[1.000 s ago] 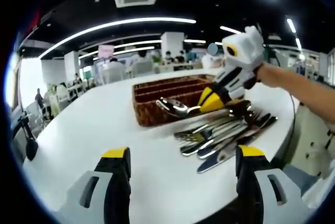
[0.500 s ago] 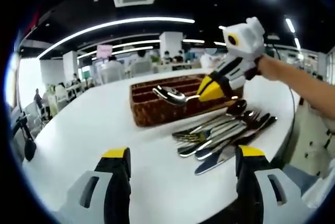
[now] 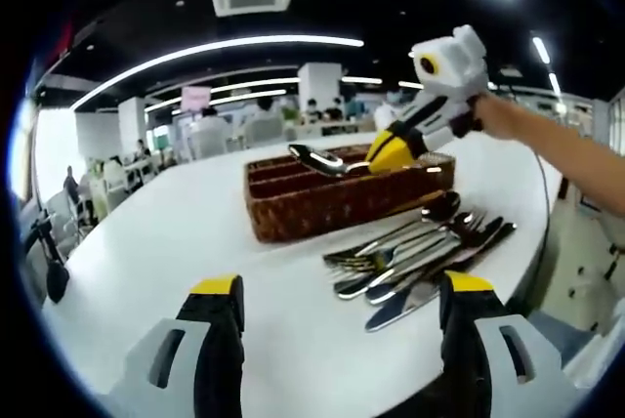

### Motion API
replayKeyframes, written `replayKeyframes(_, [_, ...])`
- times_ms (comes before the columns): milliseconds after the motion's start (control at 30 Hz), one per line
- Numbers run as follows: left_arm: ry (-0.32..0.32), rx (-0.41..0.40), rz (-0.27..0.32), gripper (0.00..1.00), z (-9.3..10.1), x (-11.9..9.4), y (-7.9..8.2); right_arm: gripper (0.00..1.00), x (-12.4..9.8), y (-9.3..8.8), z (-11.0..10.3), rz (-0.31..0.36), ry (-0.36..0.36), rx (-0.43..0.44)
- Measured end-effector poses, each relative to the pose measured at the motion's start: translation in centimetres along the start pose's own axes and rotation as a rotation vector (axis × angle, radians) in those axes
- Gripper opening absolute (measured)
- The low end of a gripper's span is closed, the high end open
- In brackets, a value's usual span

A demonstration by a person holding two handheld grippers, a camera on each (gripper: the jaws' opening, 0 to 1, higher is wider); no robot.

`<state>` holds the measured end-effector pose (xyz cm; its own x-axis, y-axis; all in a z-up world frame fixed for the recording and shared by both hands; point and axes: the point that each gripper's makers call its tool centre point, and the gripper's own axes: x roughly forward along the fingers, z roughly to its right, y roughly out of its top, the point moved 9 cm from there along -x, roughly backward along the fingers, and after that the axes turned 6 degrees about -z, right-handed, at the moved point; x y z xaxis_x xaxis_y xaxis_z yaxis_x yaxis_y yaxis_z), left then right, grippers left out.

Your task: Arrange the knives, forks, and spoons in their matching storage slots by inserting each utensil handle-first until every utensil is classified and aligned in the correct compartment

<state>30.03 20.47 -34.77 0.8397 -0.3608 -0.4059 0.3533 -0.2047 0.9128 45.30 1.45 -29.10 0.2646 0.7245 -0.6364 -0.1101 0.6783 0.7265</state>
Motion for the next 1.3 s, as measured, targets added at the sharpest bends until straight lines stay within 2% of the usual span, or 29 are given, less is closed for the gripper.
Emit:
replayKeyframes(267, [0.01, -0.021, 0.025, 0.83, -0.5, -0.2, 0.3, 0.03, -0.6, 0.4, 1.9, -0.014, -0.014, -0.005])
replayKeyframes(567, [0.01, -0.032, 0.023, 0.83, -0.5, -0.1, 0.0, 0.03, -0.4, 0.2, 3.5, -0.042, -0.009, -0.014])
replayKeyframes(800, [0.014, -0.037, 0.042, 0.84, -0.7, 0.1, 0.6, 0.03, -0.2, 0.1, 5.0, -0.064, -0.006, -0.023])
replayKeyframes(1067, [0.023, -0.04, 0.05, 0.84, -0.9, 0.4, 0.7, 0.03, 0.2, -0.3, 6.1, -0.061, 0.02, -0.026])
replayKeyframes(1300, [0.027, -0.043, 0.04, 0.84, -1.2, 1.0, 0.9, 0.03, 0.5, -0.8, 7.8, -0.064, 0.023, -0.019])
